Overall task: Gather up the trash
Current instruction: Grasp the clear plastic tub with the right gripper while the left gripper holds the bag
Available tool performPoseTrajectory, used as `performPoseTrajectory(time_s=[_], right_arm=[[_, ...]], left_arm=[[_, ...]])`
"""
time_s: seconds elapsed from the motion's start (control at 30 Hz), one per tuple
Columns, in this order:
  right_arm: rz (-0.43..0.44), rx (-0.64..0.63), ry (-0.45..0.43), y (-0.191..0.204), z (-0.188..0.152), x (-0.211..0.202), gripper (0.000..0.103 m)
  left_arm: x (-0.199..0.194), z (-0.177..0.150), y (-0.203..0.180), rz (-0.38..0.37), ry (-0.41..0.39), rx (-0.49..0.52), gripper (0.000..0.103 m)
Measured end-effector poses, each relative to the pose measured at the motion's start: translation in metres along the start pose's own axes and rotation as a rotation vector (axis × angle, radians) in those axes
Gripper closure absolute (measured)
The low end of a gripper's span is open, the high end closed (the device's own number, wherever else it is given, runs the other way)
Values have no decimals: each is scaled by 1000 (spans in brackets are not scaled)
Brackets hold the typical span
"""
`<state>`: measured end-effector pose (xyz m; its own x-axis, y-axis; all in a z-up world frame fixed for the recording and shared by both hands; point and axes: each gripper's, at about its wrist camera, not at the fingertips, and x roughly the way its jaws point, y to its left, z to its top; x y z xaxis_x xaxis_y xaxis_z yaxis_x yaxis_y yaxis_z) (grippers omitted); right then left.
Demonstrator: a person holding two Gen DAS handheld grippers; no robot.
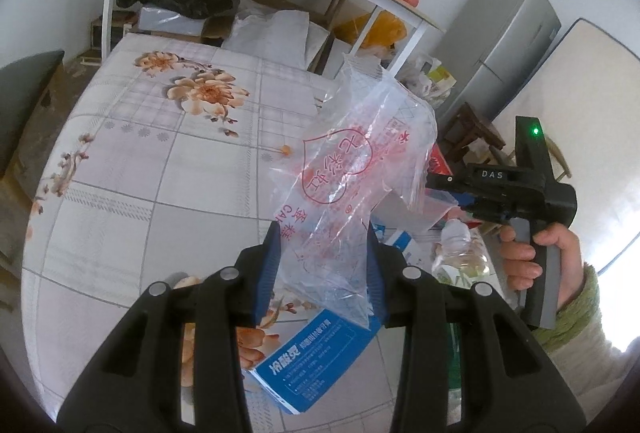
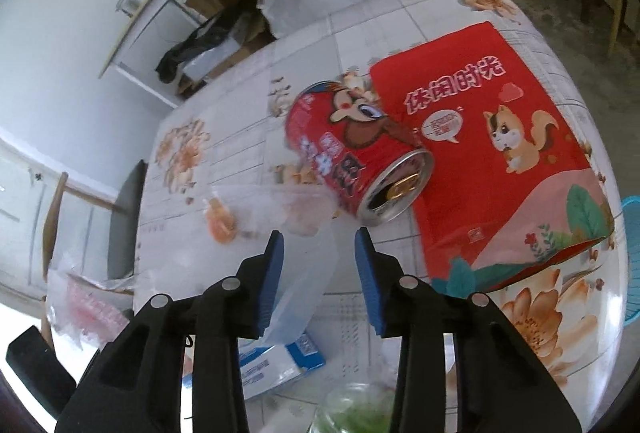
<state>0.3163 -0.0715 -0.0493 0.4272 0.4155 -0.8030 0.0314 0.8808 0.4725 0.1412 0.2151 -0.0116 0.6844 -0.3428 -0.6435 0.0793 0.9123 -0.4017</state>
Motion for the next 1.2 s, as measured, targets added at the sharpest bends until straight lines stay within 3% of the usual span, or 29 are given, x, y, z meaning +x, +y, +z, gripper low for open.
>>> performPoseTrajectory(time_s=[0.53, 0.8, 1.2], right_arm=[[-30, 6, 59, -3, 6, 23, 83], [15, 34, 52, -7, 5, 19, 98], [126, 82, -11, -8, 7, -6, 99]], left_arm=[[0, 2, -2, 47, -14, 31, 66], [-3, 1, 2, 58, -26, 16, 66], [-16, 0, 6, 74, -55, -7, 66]])
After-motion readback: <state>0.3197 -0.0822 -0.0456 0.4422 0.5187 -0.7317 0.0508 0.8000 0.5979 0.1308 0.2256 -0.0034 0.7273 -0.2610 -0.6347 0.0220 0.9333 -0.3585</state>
